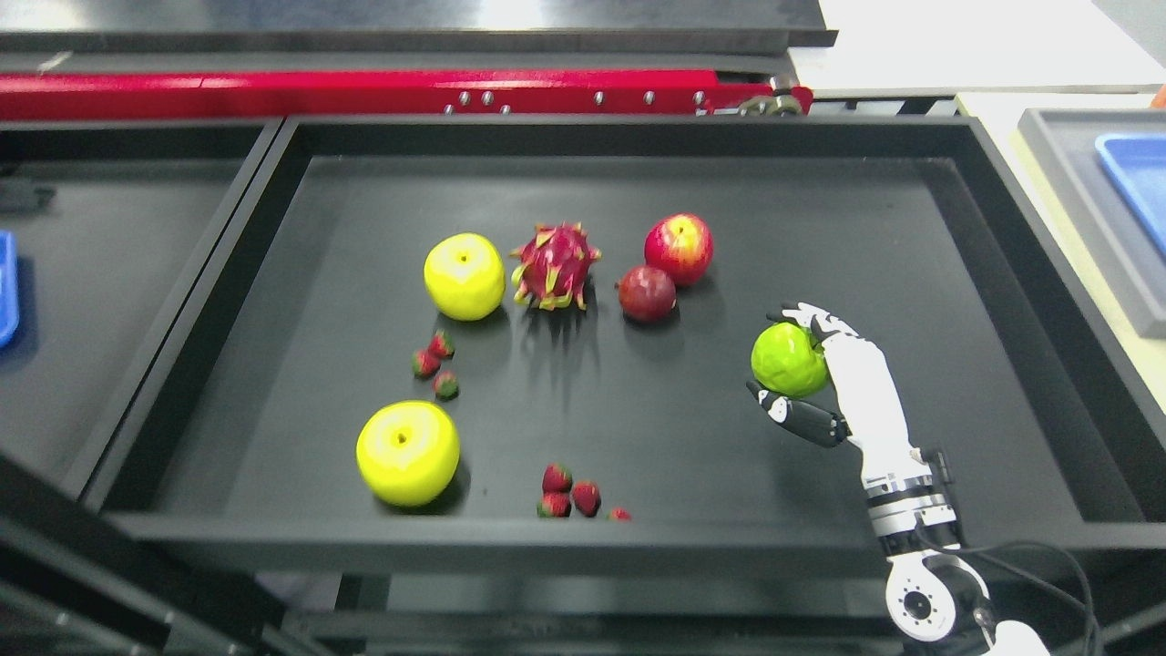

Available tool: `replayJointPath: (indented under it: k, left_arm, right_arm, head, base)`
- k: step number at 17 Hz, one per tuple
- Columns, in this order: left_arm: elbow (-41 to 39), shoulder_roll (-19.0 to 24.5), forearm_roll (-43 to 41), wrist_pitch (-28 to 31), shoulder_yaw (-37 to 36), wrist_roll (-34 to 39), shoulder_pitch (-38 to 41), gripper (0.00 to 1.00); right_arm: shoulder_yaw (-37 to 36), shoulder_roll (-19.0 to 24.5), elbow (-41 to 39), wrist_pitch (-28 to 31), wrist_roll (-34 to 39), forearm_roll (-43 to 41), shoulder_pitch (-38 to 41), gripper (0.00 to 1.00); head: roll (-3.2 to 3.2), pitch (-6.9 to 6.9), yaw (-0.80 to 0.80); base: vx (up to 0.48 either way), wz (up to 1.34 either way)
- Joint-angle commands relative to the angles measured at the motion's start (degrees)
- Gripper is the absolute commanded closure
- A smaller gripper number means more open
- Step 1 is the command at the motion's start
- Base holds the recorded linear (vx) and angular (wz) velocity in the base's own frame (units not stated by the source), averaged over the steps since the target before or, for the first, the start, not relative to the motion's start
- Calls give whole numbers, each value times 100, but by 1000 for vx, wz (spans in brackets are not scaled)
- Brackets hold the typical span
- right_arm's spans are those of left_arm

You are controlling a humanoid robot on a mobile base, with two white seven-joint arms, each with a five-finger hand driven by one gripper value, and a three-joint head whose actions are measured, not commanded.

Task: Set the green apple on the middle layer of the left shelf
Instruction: 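Lower the apple onto the tray beside the red apples and open the right hand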

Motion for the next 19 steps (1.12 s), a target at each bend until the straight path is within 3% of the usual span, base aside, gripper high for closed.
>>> replayJointPath:
  k: [1, 5, 7, 8, 9, 10, 13, 17, 19]
  left_arm:
    - [-3, 101, 0, 0, 0, 2, 0, 0]
    - [-3, 101, 0, 0, 0, 2, 0, 0]
    - [-3, 101, 0, -9, 0, 2, 0, 0]
    - [6, 101, 0, 0, 0, 2, 0, 0]
    - [-3, 101, 0, 0, 0, 2, 0, 0]
    - [-3, 101, 0, 0, 0, 2, 0, 0]
    - [6, 101, 0, 0, 0, 2, 0, 0]
    - [6, 101, 0, 0, 0, 2, 0, 0]
    - [6, 101, 0, 0, 0, 2, 0, 0]
  right_arm:
    - [384, -22, -3, -310, 282, 1, -116, 98]
    - [1332, 48, -3, -514, 1178, 1, -616, 97]
    - [1841, 485, -3, -479, 1581, 9, -932, 95]
    - [2018, 740, -3, -340, 2054, 1, -977, 72]
    - [2089, 740, -3, 36, 2467, 1, -960, 20]
    - [2107, 740, -3, 336, 2680, -52, -960, 0]
    - [1837, 740, -3, 286, 2727, -421, -899, 0]
    - [511, 740, 146, 242, 2455, -1314, -356, 0]
    - [210, 740, 409, 23, 2026, -1738, 57, 0]
  head:
    - [0, 0, 0]
    - [0, 0, 0]
    - [0, -1, 0]
    - [0, -1, 0]
    - [0, -1, 0]
    - [0, -1, 0]
    - [0, -1, 0]
    - [0, -1, 0]
    - [0, -1, 0]
  base:
    - [388, -206]
    - [339, -130]
    - [216, -148]
    - [119, -123]
    - [119, -123]
    - [79, -111]
    - [51, -68]
    - [4, 4]
    - [0, 0]
